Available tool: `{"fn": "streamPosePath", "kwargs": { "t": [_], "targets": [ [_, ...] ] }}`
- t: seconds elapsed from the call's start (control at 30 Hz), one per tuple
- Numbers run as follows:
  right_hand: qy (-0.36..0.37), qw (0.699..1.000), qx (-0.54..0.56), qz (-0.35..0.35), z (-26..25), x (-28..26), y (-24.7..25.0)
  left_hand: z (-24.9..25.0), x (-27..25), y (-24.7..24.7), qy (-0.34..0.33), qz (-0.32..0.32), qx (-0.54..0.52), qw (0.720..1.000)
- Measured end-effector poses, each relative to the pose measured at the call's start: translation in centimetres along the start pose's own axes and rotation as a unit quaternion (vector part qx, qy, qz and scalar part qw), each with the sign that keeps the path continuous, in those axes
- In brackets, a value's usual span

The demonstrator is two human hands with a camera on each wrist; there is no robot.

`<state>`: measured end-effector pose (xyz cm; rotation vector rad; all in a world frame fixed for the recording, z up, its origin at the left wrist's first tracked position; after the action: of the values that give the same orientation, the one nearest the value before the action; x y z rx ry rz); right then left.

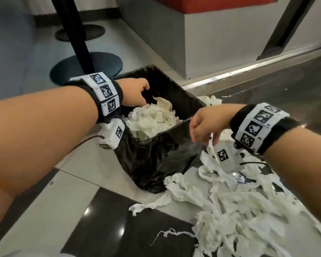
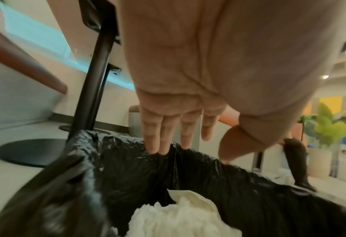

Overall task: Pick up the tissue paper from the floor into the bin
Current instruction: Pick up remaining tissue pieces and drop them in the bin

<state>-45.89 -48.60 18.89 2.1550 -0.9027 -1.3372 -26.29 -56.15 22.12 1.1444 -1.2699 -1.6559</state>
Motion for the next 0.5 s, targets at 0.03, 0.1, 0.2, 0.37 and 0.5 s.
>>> {"fn": "streamPosePath", "kwargs": {
  "t": [0.03, 0.1, 0.2, 0.37, 0.5],
  "targets": [
    [-0.011, 0.997, -0.038, -0.059, 1.6, 0.5, -1.8, 0.9, -0.8, 0.3, 0.006, 0.008, 0.011, 1.000],
    [-0.008, 0.982, -0.153, -0.111, 4.0, 2.4, -6.0, 2.2, -3.3, 0.9, 0.015, 0.019, 0.020, 1.000],
    [0.104, 0.930, -0.338, -0.099, 5.0, 5.0, -12.2, 3.8, -7.7, 1.0, 0.004, 0.027, 0.072, 0.997],
    [0.192, 0.891, -0.383, -0.148, 6.5, 5.9, -17.8, 5.3, -14.6, -3.3, 0.035, -0.157, 0.135, 0.978],
    [0.153, 0.888, -0.383, -0.202, 8.9, 8.0, -20.9, 4.6, -16.4, -8.8, 0.058, -0.262, 0.108, 0.957]
  ]
}}
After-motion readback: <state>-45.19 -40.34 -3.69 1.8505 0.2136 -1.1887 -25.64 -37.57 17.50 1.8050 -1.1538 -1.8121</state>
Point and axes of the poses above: each hand's wrist, its own x-axis towards the middle knuckle, its own y-axis out of the back of the hand, z = x × y, the point moved 5 cm from there along x, towards the middle knuckle, and after that the axes turned 1 degree about -y, right-handed, at the moved point
